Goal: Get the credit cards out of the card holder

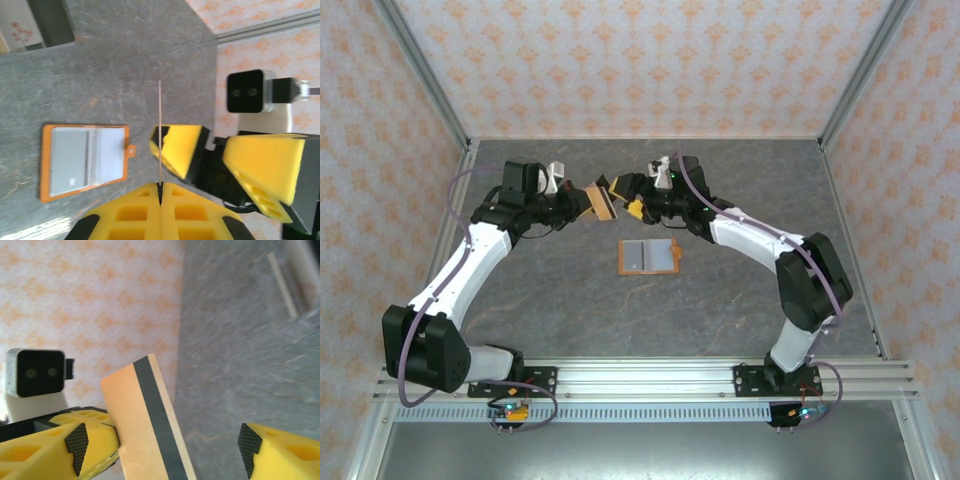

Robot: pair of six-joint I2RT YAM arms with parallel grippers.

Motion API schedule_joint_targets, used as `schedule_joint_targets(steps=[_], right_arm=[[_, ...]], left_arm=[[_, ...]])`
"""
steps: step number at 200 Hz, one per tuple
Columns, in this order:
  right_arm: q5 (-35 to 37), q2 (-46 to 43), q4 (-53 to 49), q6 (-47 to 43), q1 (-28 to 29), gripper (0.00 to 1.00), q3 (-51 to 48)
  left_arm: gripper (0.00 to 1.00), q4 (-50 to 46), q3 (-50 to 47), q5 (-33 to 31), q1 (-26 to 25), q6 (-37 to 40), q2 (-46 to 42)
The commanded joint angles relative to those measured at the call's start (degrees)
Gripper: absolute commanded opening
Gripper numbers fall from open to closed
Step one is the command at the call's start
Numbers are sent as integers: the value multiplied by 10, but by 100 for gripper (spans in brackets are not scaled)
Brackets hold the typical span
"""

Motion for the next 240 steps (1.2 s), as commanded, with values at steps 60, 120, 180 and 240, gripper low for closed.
schedule_joint_targets(steps=[60, 120, 180, 240], right_arm=[[-81, 14, 206, 116, 0, 59, -35], [-83, 9, 219, 116, 0, 37, -51], [-45, 11, 79, 9, 1, 4, -29], [173, 30, -202, -263, 41, 0, 66]], left_arm=[[0, 89, -22, 26, 20, -92, -25], [0, 81, -27, 20, 23, -101, -27], [20, -48, -19, -70, 25, -39, -26], [81, -155, -59, -269, 71, 55, -31]])
